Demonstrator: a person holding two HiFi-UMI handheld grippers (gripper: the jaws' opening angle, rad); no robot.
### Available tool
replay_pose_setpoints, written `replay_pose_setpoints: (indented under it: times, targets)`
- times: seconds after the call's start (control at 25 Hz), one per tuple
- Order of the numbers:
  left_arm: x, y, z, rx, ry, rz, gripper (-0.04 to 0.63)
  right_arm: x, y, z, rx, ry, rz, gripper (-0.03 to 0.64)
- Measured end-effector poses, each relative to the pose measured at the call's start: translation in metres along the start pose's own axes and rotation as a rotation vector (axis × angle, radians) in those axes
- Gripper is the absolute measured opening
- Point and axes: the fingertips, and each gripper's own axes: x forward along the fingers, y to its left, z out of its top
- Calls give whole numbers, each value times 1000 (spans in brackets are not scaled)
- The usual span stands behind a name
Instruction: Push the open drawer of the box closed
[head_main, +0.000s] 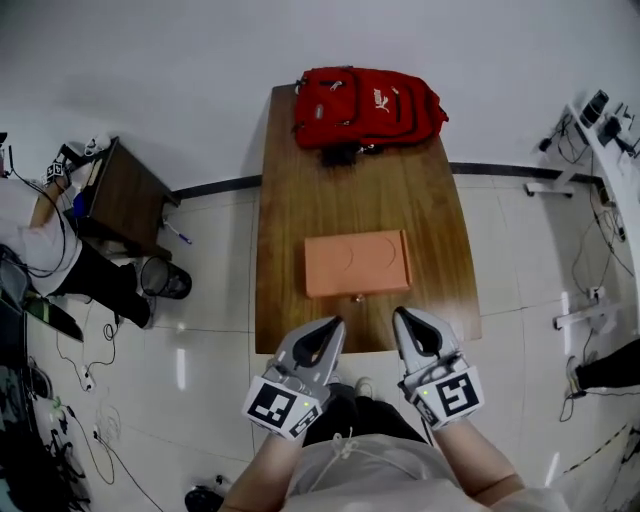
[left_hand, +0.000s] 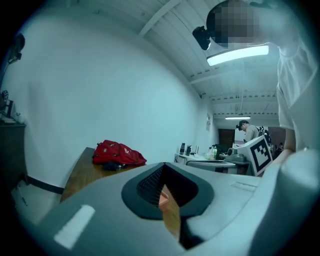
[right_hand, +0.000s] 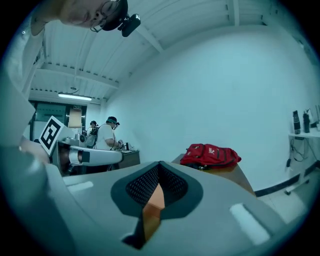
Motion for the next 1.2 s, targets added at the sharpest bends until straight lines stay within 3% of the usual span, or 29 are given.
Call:
replay_pose_setpoints:
  times: [0.24,0.6,0.88,1.2]
  targets:
    - [-28,-27,24,51,-65,31,6,-38,19,30,-70,-79,19,8]
    - [-63,-60,21,74,-58,38,6,-74,37,9,-16,-22,14,8]
    - [-109,-96,22,94,-86,-3,6,-116,82,-1,-40,4,1,8]
    - [-204,-159,-1,91,-103,-34,6,-199,167,-29,-69,-10,4,8]
